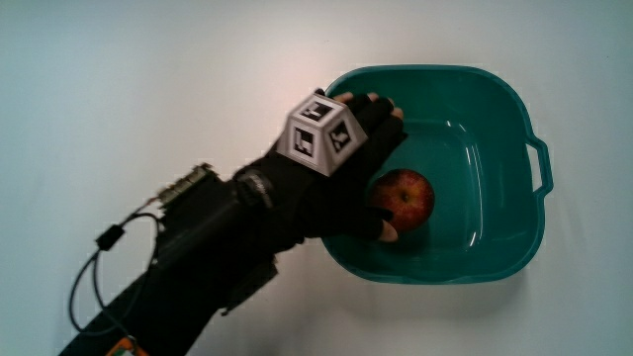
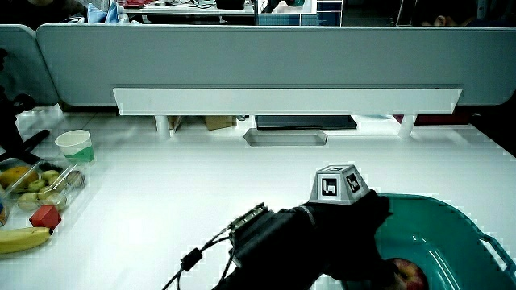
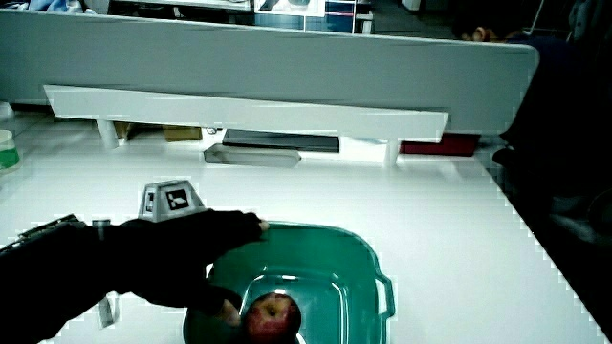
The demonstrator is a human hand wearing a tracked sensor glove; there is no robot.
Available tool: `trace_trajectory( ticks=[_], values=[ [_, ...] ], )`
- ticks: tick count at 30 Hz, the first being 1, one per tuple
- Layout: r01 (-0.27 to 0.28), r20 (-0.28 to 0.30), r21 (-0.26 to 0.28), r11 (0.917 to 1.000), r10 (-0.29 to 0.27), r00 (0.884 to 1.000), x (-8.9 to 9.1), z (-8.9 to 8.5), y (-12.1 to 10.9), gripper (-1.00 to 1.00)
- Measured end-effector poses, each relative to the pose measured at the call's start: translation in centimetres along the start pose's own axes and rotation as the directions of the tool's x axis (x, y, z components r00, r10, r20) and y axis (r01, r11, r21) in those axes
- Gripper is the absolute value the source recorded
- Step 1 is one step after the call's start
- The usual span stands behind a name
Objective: Pick apple from plate
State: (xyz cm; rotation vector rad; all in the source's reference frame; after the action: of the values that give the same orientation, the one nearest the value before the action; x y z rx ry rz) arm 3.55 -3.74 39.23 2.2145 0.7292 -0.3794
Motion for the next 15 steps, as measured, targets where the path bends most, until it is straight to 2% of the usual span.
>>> trace_trajectory(
  ticks=[2,4,6,7,15],
  values=[
    [-0.004,0.009,0.0,1.0,0.003,1.0,0.0,0.09,-0.07,0.15],
    [0.002,0.009,0.027,0.9996,-0.002,1.0,0.14,0.21,-0.15,0.25],
    [-0.001,0.033,0.006,1.0,0.0,0.999,0.03,0.1,0.01,0.35],
    [0.005,0.031,0.03,0.9995,-0.006,1.0,0.0,-0.16,0.16,0.4],
    [0.019,-0.008,0.067,0.9976,-0.018,1.0,0.55,-0.18,-0.02,0.8]
  ],
)
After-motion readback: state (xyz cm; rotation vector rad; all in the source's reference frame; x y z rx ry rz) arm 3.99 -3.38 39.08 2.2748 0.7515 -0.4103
